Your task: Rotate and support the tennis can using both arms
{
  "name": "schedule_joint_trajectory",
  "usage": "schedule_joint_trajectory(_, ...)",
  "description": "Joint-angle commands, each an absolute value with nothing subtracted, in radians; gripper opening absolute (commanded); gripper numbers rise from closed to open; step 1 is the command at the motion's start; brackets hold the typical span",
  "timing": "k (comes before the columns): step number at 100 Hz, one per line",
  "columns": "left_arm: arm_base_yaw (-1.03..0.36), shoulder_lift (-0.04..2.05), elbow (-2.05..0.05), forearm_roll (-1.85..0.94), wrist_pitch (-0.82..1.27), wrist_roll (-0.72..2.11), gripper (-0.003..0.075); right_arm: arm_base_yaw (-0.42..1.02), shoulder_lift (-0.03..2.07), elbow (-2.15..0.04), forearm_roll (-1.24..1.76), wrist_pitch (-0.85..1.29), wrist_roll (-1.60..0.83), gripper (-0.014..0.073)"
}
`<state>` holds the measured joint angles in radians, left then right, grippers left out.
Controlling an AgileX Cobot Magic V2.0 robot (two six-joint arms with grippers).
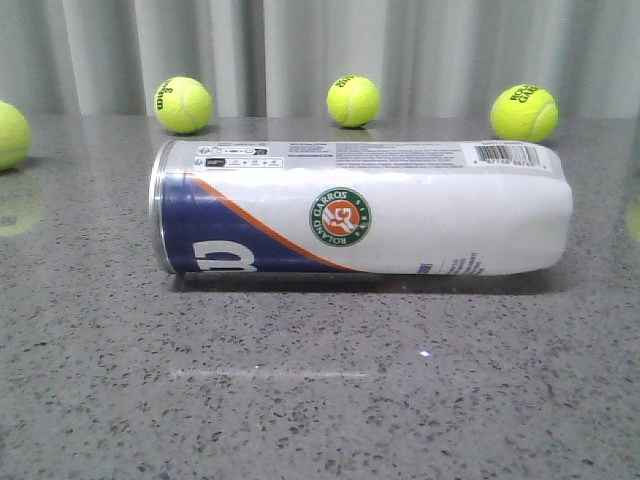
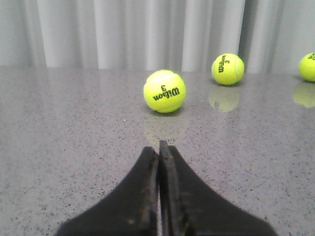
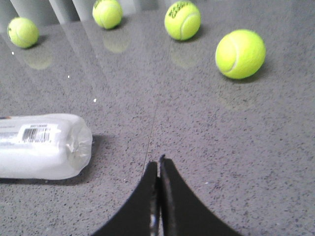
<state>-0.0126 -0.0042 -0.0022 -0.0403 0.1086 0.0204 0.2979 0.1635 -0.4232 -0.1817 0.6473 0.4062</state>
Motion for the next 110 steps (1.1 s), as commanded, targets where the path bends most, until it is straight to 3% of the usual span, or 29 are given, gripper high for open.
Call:
schedule_joint_trajectory(1, -0.022, -0.044, 0.03, -0.039, 0.008, 0.016, -0.0021, 0.292, 0.133, -0.437, -0.226, 0.562, 0.404, -0.0065)
schedule_joint_trajectory(29, -0.022, -0.044, -0.103, -0.02, 0.078, 0.016, -0.0021, 0.292, 0.126, -0.437, -0.226, 0.564, 0.404, -0.0065)
schedule_joint_trajectory(48, -0.022, 0.017, -0.227, -0.018, 0.276, 0.016, -0.0021, 0.292, 0.126, -0.437, -0.226, 0.564, 0.404, -0.0065)
schedule_joint_trajectory(95, -0.022, 0.484, -0.553, -0.021, 0.731, 0.016, -0.0017, 0.292, 0.126, -0.437, -0.226, 0.564, 0.404, -0.0065)
schedule_joint_trajectory(103, -0.022, 0.576, -0.61, -0.021, 0.787, 0.016, 0.0036, 0.292, 0.126, -0.437, -0.226, 0.564, 0.404, -0.0065)
schedule_joint_trajectory(110, -0.022, 0.641, -0.65, -0.021, 0.811, 0.016, 0.0146, 0.292, 0.126, -0.437, -0.226, 0.564, 0.404, -0.0065)
